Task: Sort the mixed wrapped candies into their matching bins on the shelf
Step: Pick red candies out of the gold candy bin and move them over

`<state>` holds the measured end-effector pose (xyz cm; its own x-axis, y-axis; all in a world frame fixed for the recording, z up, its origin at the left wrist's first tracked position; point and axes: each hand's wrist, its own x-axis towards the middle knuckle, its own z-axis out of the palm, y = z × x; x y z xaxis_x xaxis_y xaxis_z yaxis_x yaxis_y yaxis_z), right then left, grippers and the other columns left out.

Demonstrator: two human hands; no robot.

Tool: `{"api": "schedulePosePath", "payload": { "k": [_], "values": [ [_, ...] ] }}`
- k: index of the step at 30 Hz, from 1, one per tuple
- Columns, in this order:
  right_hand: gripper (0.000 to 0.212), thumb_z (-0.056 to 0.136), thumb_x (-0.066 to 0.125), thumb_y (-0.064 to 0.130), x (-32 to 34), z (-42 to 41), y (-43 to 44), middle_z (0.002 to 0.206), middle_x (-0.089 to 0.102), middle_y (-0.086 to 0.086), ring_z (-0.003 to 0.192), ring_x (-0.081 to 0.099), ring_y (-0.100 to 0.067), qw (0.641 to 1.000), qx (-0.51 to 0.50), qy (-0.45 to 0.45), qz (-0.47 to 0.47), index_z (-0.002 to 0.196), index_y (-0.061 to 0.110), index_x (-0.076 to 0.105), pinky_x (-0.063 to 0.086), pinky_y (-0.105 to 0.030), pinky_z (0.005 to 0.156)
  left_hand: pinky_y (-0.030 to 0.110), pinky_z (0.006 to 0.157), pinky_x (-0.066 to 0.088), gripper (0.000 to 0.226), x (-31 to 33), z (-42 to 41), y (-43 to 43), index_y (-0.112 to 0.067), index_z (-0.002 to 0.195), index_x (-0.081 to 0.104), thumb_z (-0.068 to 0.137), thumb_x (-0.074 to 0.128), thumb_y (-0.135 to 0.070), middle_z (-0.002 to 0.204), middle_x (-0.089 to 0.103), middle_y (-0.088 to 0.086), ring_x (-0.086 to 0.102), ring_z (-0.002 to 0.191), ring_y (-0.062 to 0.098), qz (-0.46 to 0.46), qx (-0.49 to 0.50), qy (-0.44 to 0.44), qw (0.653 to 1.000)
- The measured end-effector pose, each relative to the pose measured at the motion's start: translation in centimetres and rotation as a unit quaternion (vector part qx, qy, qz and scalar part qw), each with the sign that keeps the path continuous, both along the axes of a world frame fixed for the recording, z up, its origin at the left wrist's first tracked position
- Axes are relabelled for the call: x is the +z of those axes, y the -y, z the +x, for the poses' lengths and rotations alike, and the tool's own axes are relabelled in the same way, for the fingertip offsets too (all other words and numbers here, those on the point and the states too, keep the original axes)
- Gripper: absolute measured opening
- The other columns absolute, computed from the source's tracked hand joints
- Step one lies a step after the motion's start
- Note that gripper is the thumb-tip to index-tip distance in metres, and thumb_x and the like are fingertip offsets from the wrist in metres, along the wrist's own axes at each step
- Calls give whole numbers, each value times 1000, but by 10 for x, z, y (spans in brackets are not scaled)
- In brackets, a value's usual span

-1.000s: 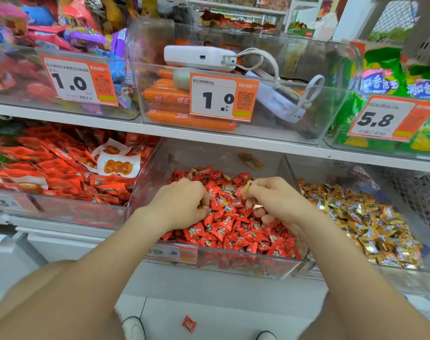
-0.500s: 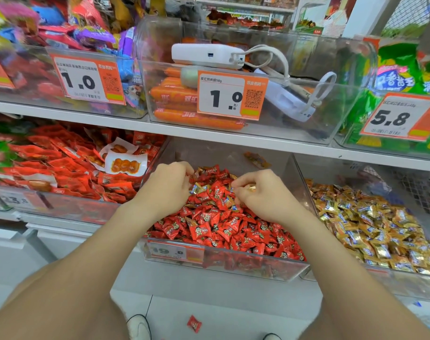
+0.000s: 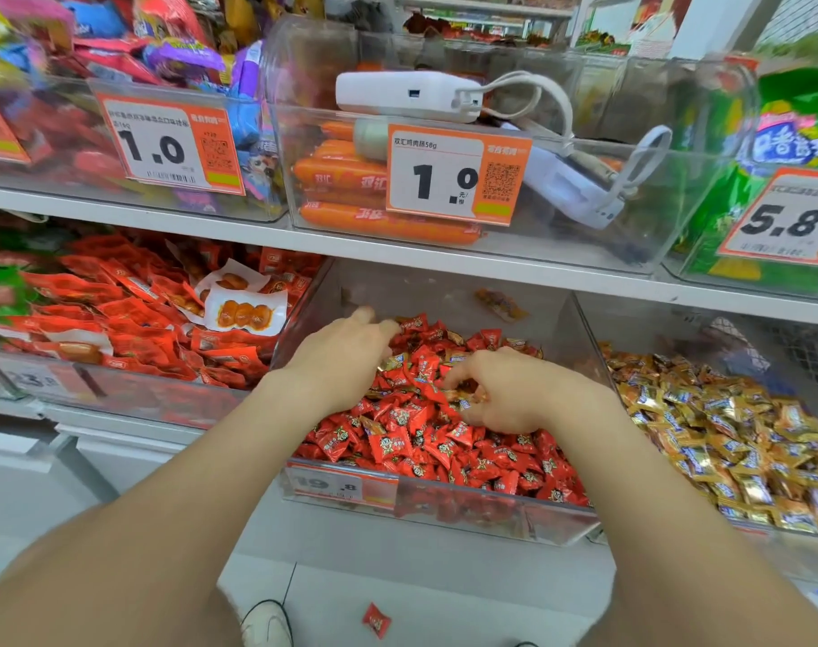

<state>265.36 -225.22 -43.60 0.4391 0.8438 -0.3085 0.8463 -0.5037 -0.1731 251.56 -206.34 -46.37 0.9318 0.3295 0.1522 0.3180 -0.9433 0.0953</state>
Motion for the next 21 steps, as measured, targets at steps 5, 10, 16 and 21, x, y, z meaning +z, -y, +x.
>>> {"api": "schedulePosePath", "payload": {
  "k": [5,10,16,21],
  "values": [
    [20,98,70,42,-7,1,1,94,55,7,111,62,-27,996,-37,60,47,113,29,72,54,-43,91,46,80,56,22,-6,6,-3,-29,99,59,100,62,-7,104,43,-4,63,89,26,-34,2,-61,998],
    [36,105,56,48,-8,10,8,86,65,-4,84,63,-25,993,-66,29,96,106,14,71,52,-35,74,52,77,56,13,4,2,0,-20,95,50,104,55,-13,98,60,4,62,81,25,-99,6,-34,994],
    [38,110,52,39,3,9,22,48,59,18,52,57,4,974,-96,-66,193,99,7,70,38,-14,49,40,56,46,18,37,-25,23,-28,87,52,101,42,-31,75,64,-1,62,66,26,-137,28,42,989],
    [23,102,67,40,3,6,31,62,49,15,45,50,5,971,-91,-76,208,108,18,72,36,-12,48,35,68,47,30,36,-40,37,-33,92,61,96,58,-63,84,63,-9,66,81,20,-25,42,-49,998]
  ]
}}
